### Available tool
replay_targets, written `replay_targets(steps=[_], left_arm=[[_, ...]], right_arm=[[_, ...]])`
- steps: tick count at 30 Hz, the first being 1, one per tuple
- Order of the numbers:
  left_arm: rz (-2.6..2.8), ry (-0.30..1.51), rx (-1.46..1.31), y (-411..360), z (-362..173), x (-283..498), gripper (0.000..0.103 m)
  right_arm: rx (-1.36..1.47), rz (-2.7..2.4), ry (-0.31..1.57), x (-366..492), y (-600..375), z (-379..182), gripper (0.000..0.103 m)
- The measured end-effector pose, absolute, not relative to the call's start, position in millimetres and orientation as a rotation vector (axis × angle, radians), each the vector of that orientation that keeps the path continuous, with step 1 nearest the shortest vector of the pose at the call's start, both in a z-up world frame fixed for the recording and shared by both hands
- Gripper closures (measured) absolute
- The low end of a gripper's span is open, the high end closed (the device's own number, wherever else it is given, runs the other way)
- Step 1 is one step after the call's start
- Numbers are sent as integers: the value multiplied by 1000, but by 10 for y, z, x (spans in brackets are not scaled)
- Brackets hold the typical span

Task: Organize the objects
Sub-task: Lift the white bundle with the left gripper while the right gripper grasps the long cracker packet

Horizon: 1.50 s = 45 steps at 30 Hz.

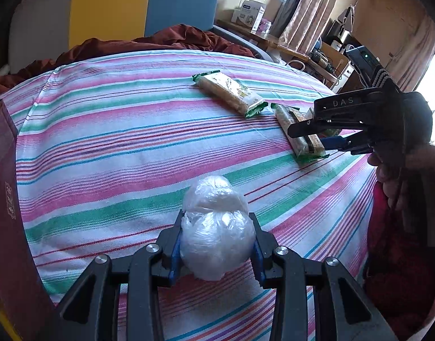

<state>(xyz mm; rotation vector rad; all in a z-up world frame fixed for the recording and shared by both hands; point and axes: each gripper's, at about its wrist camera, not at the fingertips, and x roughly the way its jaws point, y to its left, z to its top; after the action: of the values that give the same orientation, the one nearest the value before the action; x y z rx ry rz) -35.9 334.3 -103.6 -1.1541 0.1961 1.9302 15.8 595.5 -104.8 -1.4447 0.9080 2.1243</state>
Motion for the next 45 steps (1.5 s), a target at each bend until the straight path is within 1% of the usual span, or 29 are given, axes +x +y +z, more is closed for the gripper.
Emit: replay_targets(steps=[2, 4, 6, 8, 9, 10, 11, 12, 13, 20, 23, 24, 25, 27, 33, 36, 38, 40, 44, 45], left_arm=[[1930, 181, -1157, 3328, -1038, -359, 63], [1929, 163, -1163, 3309, -1042, -365, 63], [1925, 136, -1178, 3304, -1045, -395, 63], [1914, 132, -1189, 3313, -1037, -406, 59], [1907, 148, -1191, 3336, -1024, -395, 55], [1896, 170, -1192, 3366, -1008, -376, 45], [1885, 200, -1195, 3409, -983, -345, 39], [1890, 224, -1198, 3440, -962, -322, 27], [1912, 247, -1200, 3462, -942, -304, 21], [1976, 350, -1120, 3543, -763, -331, 21], [1987, 426, -1100, 3622, -794, -389, 23], [1986, 455, -1103, 3656, -832, -412, 30], [1983, 479, -1114, 3684, -879, -432, 44], [1975, 507, -1158, 3723, -996, -488, 60], [2009, 427, -1131, 3655, -1027, -483, 61], [2024, 413, -1110, 3632, -1039, -462, 61], [2032, 421, -1089, 3628, -1043, -434, 61], [2037, 433, -1068, 3625, -1042, -412, 61], [2047, 449, -1031, 3635, -1064, -377, 61], [2050, 447, -1027, 3629, -1067, -374, 61]], right_arm=[[-1439, 2124, 914, 162, 5975, -1051, 47], [-1449, 2128, 881, 148, 5954, -1051, 46], [-1466, 2138, 842, 124, 5921, -1051, 43], [-1483, 2144, 801, 103, 5889, -1054, 40], [-1493, 2147, 778, 93, 5872, -1055, 38], [-1501, 2149, 758, 84, 5857, -1056, 37], [-1508, 2151, 743, 80, 5845, -1056, 36], [-1513, 2152, 732, 64, 5850, -1055, 35], [-1515, 2153, 726, 67, 5849, -1055, 35], [-1505, 2153, 761, 141, 5914, -1041, 34], [-1478, 2143, 827, 151, 5887, -1005, 35], [-1470, 2140, 844, 170, 5912, -1004, 35], [-1464, 2137, 850, 185, 5926, -1000, 35], [-1464, 2133, 849, 97, 5954, -981, 35], [-1482, 2121, 828, 85, 5959, -983, 35], [-1505, 2118, 768, 64, 5918, -982, 36], [-1524, 2106, 698, 45, 5872, -984, 39], [-1534, 2095, 623, 36, 5829, -985, 47], [-1532, 2099, 537, 34, 5786, -970, 55], [-1531, 2099, 531, 37, 5786, -966, 55]])
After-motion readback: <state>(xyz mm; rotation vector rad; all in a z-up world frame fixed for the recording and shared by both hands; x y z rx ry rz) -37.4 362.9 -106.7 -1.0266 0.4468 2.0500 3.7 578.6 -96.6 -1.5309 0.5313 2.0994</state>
